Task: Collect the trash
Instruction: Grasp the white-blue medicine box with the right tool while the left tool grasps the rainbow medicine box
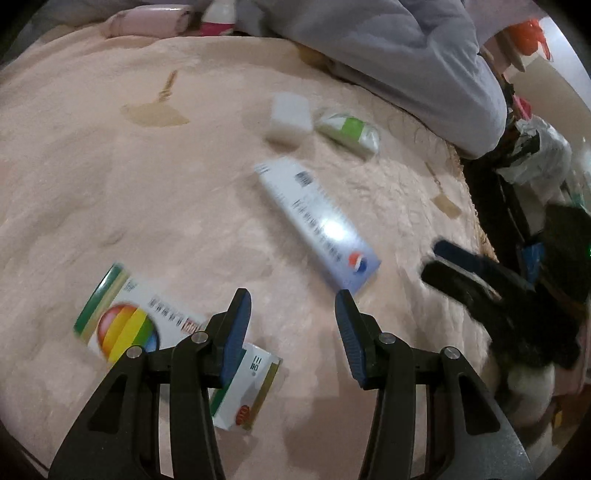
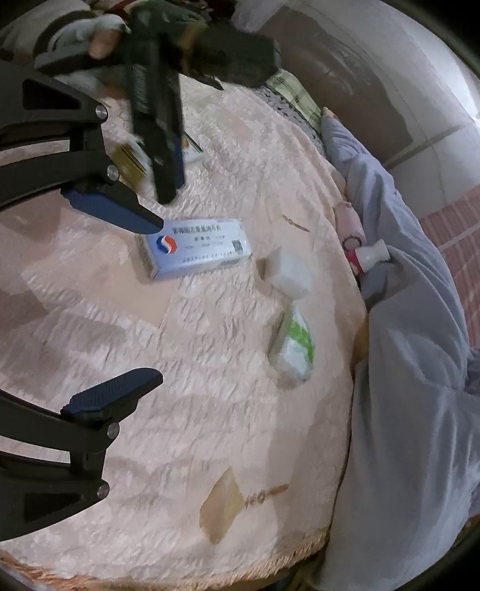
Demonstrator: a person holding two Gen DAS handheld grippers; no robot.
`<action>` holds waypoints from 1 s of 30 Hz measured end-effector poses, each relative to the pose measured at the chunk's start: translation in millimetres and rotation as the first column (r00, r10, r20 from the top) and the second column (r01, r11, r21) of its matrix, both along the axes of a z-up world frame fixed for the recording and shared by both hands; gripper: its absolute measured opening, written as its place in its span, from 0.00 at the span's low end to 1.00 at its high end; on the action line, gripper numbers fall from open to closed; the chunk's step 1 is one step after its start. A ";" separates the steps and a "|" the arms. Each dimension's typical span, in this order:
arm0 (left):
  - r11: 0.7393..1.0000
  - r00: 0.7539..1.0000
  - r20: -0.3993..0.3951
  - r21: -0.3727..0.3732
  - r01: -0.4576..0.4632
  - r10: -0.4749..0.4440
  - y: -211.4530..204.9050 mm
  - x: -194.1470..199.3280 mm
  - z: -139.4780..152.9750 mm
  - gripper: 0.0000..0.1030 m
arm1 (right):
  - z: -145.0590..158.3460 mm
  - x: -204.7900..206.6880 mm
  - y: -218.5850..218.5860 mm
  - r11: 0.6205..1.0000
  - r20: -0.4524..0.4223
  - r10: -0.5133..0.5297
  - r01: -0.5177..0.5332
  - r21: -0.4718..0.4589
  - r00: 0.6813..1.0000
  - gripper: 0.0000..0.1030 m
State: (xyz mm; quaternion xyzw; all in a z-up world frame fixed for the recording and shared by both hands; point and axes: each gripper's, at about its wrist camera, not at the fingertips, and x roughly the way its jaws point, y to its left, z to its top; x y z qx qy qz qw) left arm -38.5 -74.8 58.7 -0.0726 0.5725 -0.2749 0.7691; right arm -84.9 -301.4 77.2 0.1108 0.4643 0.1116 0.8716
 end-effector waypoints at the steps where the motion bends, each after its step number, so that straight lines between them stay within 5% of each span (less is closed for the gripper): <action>1: 1.000 1.000 0.000 -0.008 -0.009 0.009 9.0 -4.0 4.1 0.44 | -1.5 4.6 4.7 1.000 0.000 0.012 -0.012 0.001 1.000 0.71; 6: 0.994 0.995 0.022 -0.063 -0.092 0.094 47.9 -22.7 27.7 0.44 | -16.7 38.6 44.2 0.995 -0.020 0.102 -0.103 -0.012 0.995 0.71; 11: 0.964 0.961 0.096 0.043 -0.264 0.259 74.4 -40.5 30.3 0.47 | -39.7 64.1 73.3 0.987 -0.051 0.141 -0.144 -0.067 0.989 0.71; 12: 0.957 0.955 0.090 0.047 -0.287 0.282 76.3 -41.1 26.0 0.47 | -43.5 66.3 77.2 0.985 -0.050 0.146 -0.149 -0.082 0.988 0.68; 13: 0.951 0.950 0.076 0.041 -0.306 0.303 78.3 -40.9 20.8 0.47 | -45.4 65.9 79.7 0.983 -0.044 0.149 -0.152 -0.098 0.988 0.51; 14: 0.945 0.945 0.057 0.034 -0.325 0.322 79.7 -38.8 13.9 0.47 | -46.3 64.6 81.8 0.980 -0.037 0.150 -0.153 -0.123 0.988 0.46; 18: 0.923 0.923 0.003 0.007 -0.384 0.384 74.1 -29.2 -6.9 0.47 | -44.0 50.1 77.1 0.976 -0.024 0.152 -0.154 -0.156 0.988 0.46; 25: 0.927 0.928 0.038 0.035 -0.373 0.371 39.4 -10.5 -18.4 0.56 | -38.8 22.3 45.7 0.986 -0.023 0.109 -0.111 -0.121 0.994 0.46; 30: 0.941 0.948 0.072 0.119 -0.316 0.310 9.3 2.0 -26.2 0.58 | -36.6 13.9 31.9 0.991 -0.019 0.078 -0.079 -0.106 0.997 0.46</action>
